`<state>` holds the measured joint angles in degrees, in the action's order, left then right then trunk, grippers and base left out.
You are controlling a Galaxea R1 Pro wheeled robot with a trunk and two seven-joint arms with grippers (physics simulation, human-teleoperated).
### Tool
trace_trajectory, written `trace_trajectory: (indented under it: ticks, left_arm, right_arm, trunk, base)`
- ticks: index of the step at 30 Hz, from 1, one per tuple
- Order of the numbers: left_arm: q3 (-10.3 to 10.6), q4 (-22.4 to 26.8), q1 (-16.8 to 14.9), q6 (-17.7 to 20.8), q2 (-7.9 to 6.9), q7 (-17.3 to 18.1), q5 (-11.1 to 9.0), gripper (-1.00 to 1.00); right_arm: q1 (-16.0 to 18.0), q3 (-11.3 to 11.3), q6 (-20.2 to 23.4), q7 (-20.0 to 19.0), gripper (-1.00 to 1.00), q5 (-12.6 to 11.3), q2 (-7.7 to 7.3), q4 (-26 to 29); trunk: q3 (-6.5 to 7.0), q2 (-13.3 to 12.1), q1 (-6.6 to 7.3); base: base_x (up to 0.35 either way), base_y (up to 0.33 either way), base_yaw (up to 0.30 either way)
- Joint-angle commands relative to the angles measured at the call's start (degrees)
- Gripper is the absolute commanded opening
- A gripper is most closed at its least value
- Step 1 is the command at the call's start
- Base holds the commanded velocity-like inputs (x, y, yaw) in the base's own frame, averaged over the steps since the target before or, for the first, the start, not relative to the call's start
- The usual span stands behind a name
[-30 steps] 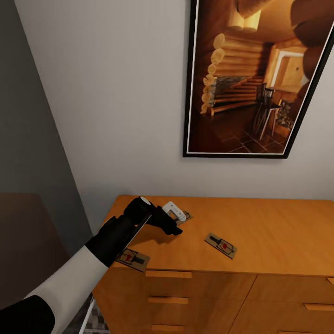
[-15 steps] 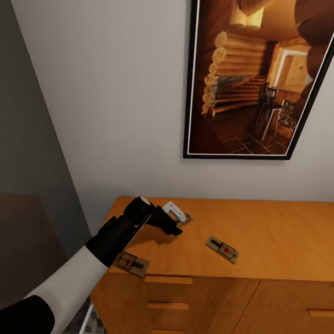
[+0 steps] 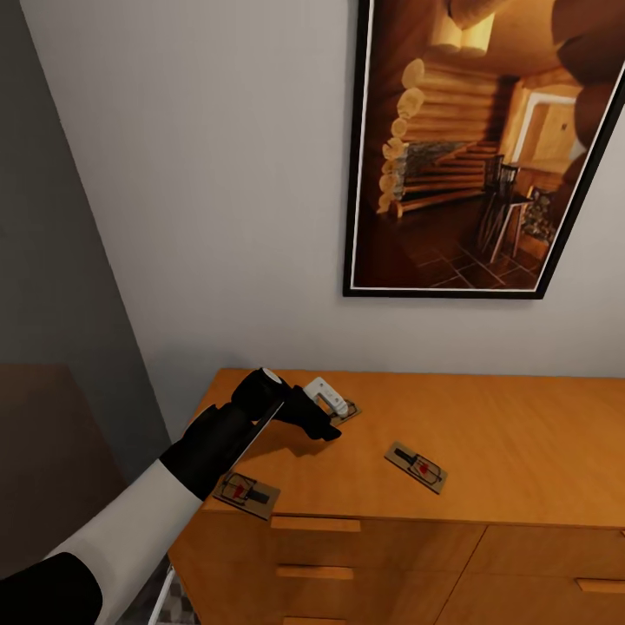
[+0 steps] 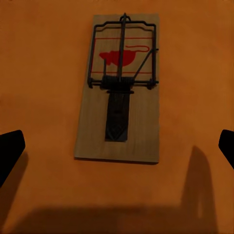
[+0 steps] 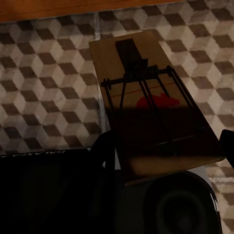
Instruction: Take the four mousetraps from the cabinet in the bathroom and place them on the bathroom floor. Make sure all four end up on the same floor surface, and ensure that at least two of them are either under or directly next to the same bathroom sink.
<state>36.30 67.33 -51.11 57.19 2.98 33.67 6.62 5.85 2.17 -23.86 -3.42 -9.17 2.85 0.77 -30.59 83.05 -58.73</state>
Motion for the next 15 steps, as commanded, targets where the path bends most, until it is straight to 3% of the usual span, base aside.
trace_trajectory:
  ticks: [1,15]
  left_arm:
    - [0.0,0.0,0.0,0.1,0.01,0.5,0.6,1.00]
    - [0.0,0.0,0.0,0.1,0.12,0.5,0.6,1.00]
  right_arm:
    - [0.0,0.2,-0.2,-0.5,-1.00,-0.8,0.03,-0.1]
    - [-0.5,0.2,2.5,-0.7,-1.00,-0.8,0.58,-0.1]
  trunk:
    - [-0.06,0.0,0.00]
    - [-0.06,0.0,0.00]
  base:
    - [0.000,0.000,0.000]
    - [0.000,0.000,0.000]
